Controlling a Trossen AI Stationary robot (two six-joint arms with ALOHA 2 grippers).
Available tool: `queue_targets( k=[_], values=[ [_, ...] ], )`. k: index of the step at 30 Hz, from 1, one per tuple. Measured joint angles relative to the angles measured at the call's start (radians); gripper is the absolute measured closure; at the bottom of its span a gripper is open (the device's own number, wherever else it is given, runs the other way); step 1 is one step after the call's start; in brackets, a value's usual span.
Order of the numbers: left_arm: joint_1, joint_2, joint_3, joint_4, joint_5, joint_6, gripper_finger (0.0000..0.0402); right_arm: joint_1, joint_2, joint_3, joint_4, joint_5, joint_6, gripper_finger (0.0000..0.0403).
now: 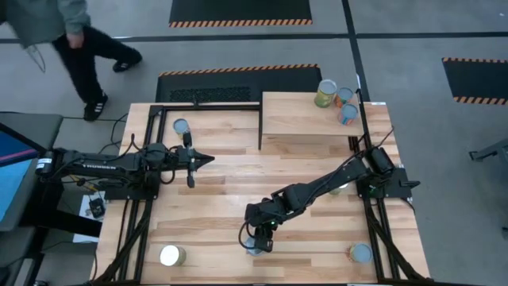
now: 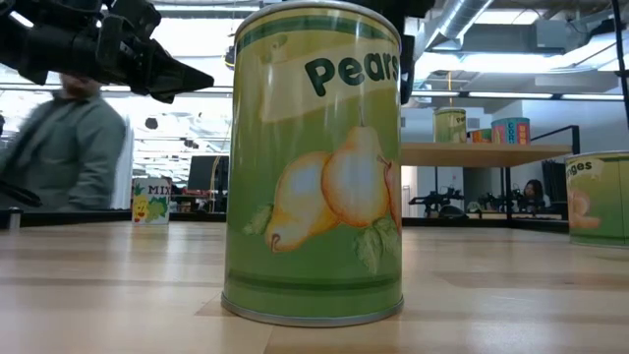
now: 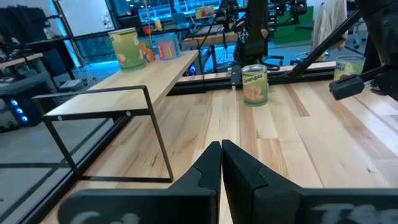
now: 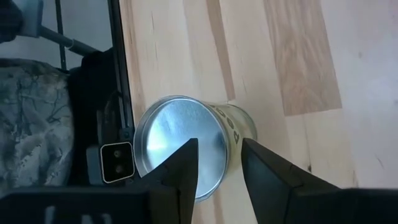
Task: Pick and place cans onto a shelf
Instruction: Put the canned pears on the shelf and aligned with the canned pears
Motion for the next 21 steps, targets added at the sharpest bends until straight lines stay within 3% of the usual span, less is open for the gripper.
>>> queue_targets(
  k=[11,21],
  values=[
    [0.0,0.0,0.0,0.0,0.0,0.0,0.0398,-0.001,0.0,0.0,-0.034,0.017,-0.017,0.0259],
    [0.0,0.0,0.0,0.0,0.0,-0.001,0.0398,-0.001,0.0,0.0,-0.035,0.018,-0.017,0.0293]
  ],
)
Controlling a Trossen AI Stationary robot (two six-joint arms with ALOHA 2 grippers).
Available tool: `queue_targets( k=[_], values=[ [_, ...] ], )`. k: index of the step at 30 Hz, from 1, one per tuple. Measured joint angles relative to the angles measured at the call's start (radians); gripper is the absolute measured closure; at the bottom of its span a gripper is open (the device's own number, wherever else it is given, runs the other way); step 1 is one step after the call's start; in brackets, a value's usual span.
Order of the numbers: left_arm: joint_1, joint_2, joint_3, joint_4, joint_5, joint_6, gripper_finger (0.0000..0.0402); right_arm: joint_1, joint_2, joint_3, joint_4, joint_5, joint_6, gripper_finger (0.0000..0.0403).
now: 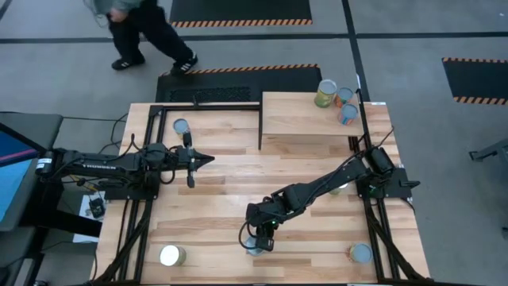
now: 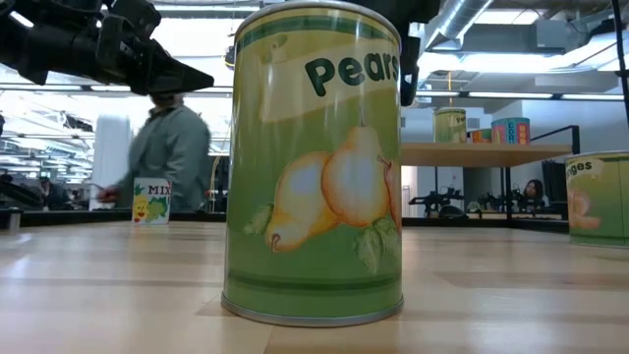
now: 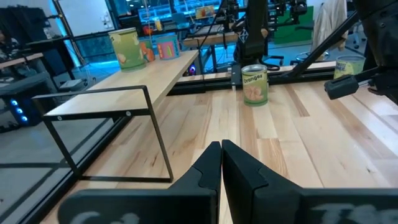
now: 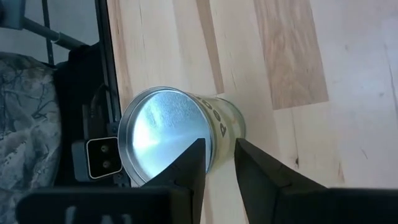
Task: Pick and place cans onto a shelf
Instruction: Put the canned pears on the shelf and aligned with the canned pears
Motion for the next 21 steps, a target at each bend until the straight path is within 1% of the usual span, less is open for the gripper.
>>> queue_targets(
  k=[5,10,14,17,21],
  values=[
    [0.0,0.0,0.0,0.0,0.0,0.0,0.0398,0.0,0.0,0.0,0.013,-0.012,0.0,0.0288],
    [0.0,0.0,0.0,0.0,0.0,-0.001,0.0398,0.0,0.0,0.0,0.019,-0.037,0.001,0.026],
    [0.0,0.0,0.0,0.0,0.0,-0.001,0.0398,0.001,0.016,0.0,0.028,-0.033,0.004,0.0245],
    [0.0,0.0,0.0,0.0,0.0,-0.001,0.0398,0.0,0.02,-0.001,0.01,-0.031,0.004,0.0251],
    [0.0,0.0,0.0,0.0,0.0,-0.001,0.0398,-0.009,0.043,0.002,0.021,-0.043,0.004,0.0281]
  ],
)
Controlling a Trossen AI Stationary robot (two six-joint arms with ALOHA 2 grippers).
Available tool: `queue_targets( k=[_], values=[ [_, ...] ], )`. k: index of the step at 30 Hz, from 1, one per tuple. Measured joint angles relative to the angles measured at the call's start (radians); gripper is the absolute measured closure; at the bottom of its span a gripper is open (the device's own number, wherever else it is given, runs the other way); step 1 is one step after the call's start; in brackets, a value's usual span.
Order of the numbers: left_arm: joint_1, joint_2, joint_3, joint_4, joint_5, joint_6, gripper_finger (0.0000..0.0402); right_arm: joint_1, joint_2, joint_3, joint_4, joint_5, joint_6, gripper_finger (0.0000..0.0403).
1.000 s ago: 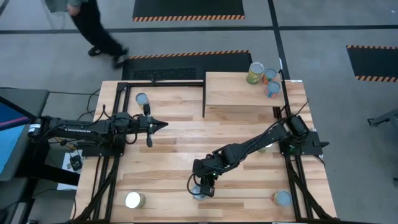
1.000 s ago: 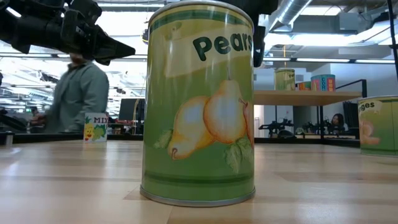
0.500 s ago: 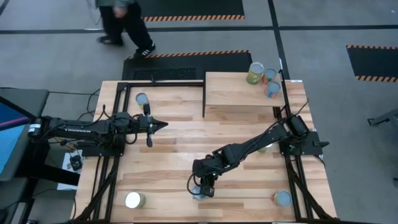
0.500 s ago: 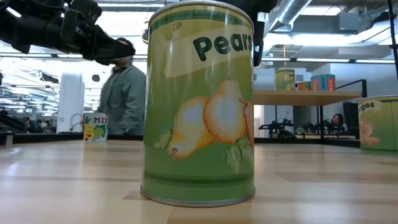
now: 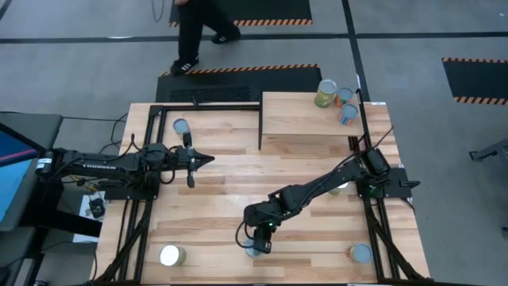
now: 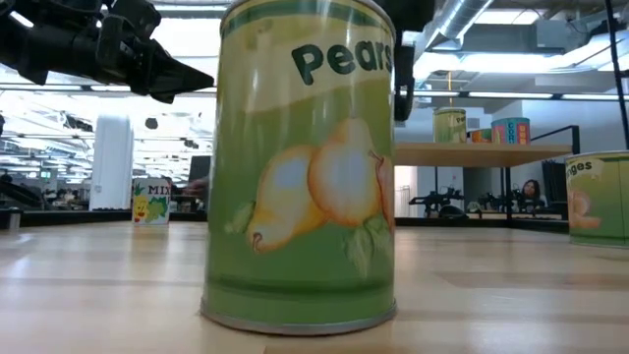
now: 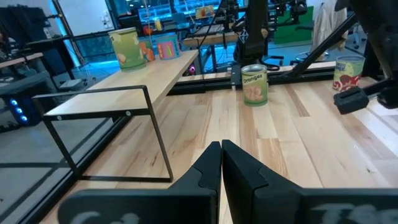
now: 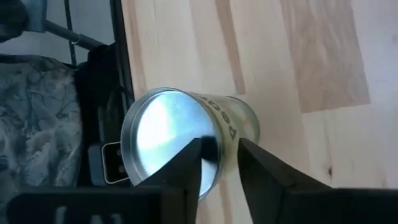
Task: Pick and place cans onto a shelf
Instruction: Put the canned pears on the shelf and aligned with the canned pears
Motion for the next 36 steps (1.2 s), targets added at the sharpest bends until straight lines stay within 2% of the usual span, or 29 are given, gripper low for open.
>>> queue_targets(
  k=[6,14,17,22,26,30,36],
  values=[
    [0.0,0.0,0.0,0.0,0.0,0.0,0.0398,-0.004,-0.011,-0.001,0.009,0.0,-0.012,0.0335],
    [0.0,0.0,0.0,0.0,0.0,-0.003,0.0398,-0.012,-0.034,-0.002,-0.015,0.001,-0.059,0.0384],
    [0.0,0.0,0.0,-0.004,0.0,-0.006,0.0398,-0.02,-0.058,-0.003,-0.038,-0.003,-0.079,0.0396],
    [0.0,0.0,0.0,-0.014,0.0,-0.01,0.0398,-0.056,-0.139,-0.003,-0.09,-0.006,-0.099,0.0394],
    [0.0,0.0,0.0,-0.016,0.0,-0.014,0.0398,-0.104,-0.265,-0.003,-0.214,0.067,-0.109,0.0392],
    [-0.001,0.0,0.0,-0.017,0.0,-0.017,0.0398,-0.172,-0.419,-0.002,-0.386,0.198,-0.109,0.0395],
    [-0.003,0.0,0.0,-0.019,0.0,-0.044,0.0398,-0.354,-0.628,-0.002,-0.67,0.372,-0.059,0.0395]
  ],
)
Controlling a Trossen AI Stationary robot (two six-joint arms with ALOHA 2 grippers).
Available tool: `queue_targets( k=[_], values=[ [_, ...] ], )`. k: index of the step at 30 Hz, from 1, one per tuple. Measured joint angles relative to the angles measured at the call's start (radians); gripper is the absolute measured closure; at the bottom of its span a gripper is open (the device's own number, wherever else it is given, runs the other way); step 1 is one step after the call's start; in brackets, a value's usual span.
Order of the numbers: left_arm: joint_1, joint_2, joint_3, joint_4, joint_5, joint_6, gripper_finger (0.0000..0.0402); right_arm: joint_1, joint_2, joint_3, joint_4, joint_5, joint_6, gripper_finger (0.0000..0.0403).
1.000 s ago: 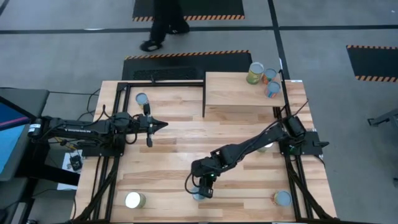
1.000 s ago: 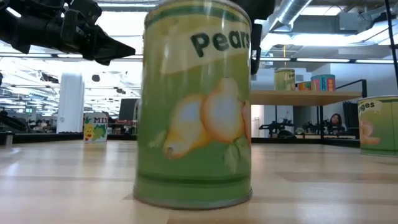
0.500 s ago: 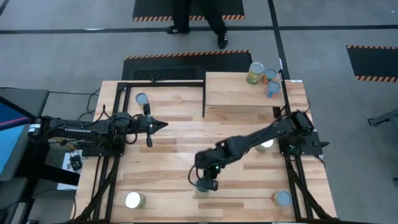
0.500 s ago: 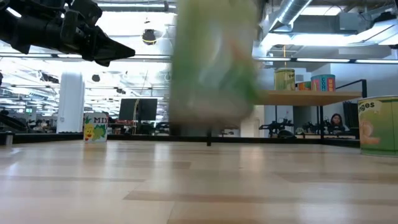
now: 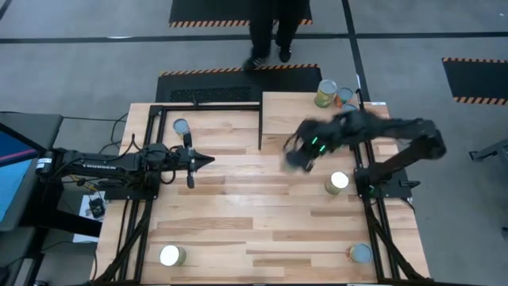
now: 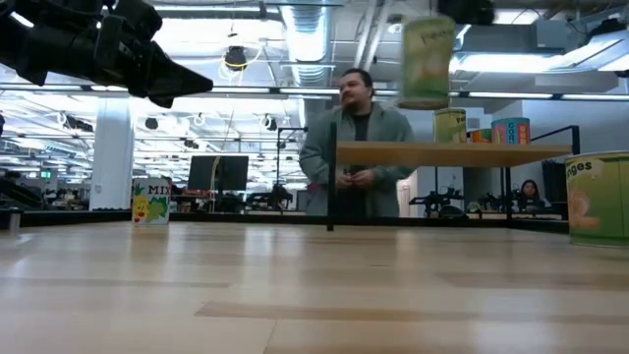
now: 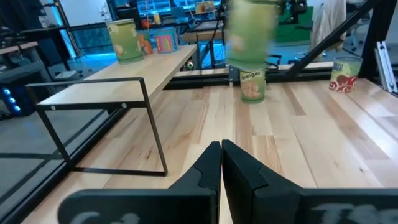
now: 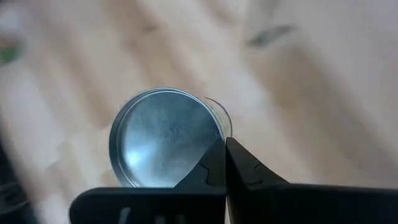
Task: Pick and place cans onto a shelf
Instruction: Put the canned pears on the shelf and aligned with the canned pears
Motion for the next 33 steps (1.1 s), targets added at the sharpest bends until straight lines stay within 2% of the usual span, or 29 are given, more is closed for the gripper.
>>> queue_targets(
  k=[3,8,14,17,24,33],
  values=[
    [0.0,0.0,0.0,-0.006,0.0,-0.001,0.0398,-0.128,-0.073,0.0,-0.093,0.051,0.002,0.0394],
    [0.0,0.0,0.0,-0.005,0.0,-0.001,0.0398,-0.364,-0.149,0.0,-0.169,0.058,-0.091,0.0393],
    [0.0,0.0,0.0,-0.006,0.0,-0.001,0.0398,-0.612,-0.162,0.0,-0.202,0.041,-0.24,0.0393],
    [0.0,0.0,0.0,-0.006,0.0,-0.001,0.0398,-0.7,-0.148,0.0,-0.2,-0.01,-0.268,0.0393],
    [0.0,0.0,0.0,-0.016,0.0,-0.001,0.0398,-0.818,-0.106,0.0,-0.193,-0.068,-0.31,0.0393],
    [0.0,0.0,0.0,-0.019,0.0,-0.002,0.0398,-0.85,-0.057,0.0,-0.173,-0.086,-0.327,0.0393]
  ],
)
